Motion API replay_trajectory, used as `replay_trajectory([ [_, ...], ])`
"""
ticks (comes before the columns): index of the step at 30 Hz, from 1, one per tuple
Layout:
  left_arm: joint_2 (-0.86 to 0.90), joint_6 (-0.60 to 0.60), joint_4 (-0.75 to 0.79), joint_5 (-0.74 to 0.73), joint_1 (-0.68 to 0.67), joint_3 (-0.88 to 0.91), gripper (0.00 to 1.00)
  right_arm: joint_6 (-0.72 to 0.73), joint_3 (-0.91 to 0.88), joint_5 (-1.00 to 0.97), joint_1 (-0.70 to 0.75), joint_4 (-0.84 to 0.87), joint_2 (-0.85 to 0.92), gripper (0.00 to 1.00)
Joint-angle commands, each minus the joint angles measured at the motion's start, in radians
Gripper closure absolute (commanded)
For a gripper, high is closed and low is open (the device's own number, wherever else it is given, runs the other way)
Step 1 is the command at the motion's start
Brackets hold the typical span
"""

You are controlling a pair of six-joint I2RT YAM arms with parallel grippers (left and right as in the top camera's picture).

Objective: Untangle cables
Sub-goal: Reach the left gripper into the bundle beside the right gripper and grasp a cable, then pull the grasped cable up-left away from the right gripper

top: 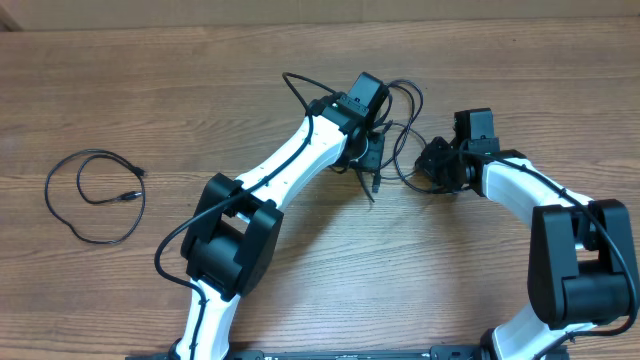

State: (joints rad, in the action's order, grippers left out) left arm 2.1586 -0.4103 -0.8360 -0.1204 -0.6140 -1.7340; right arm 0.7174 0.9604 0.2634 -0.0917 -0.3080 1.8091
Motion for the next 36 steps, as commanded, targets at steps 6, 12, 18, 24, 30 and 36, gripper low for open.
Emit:
replay_trajectory([
  [6, 0.008, 0.052, -0.031, 0.069, -0.001, 0.005, 0.96, -0.015, -0.006, -0.065, -0.001, -0.02, 0.003, 0.96],
  [12, 0.008, 0.094, -0.032, 0.068, -0.001, 0.005, 0.96, -0.067, -0.006, -0.065, -0.001, -0.022, 0.003, 0.96],
  [18, 0.008, 0.121, -0.056, 0.063, -0.001, 0.005, 0.96, -0.068, -0.006, -0.064, -0.001, -0.058, 0.003, 0.96],
  [24, 0.005, 0.152, -0.081, 0.058, 0.0, 0.003, 0.96, -0.068, -0.006, -0.08, -0.001, -0.058, 0.003, 0.96],
  [30, -0.045, 0.232, -0.091, 0.046, 0.003, 0.002, 0.96, -0.068, -0.006, -0.132, -0.001, -0.063, 0.003, 0.96],
  [36, -0.143, 0.231, -0.088, 0.061, 0.014, 0.002, 0.96, -0.067, -0.006, -0.132, -0.001, -0.062, 0.003, 0.96],
])
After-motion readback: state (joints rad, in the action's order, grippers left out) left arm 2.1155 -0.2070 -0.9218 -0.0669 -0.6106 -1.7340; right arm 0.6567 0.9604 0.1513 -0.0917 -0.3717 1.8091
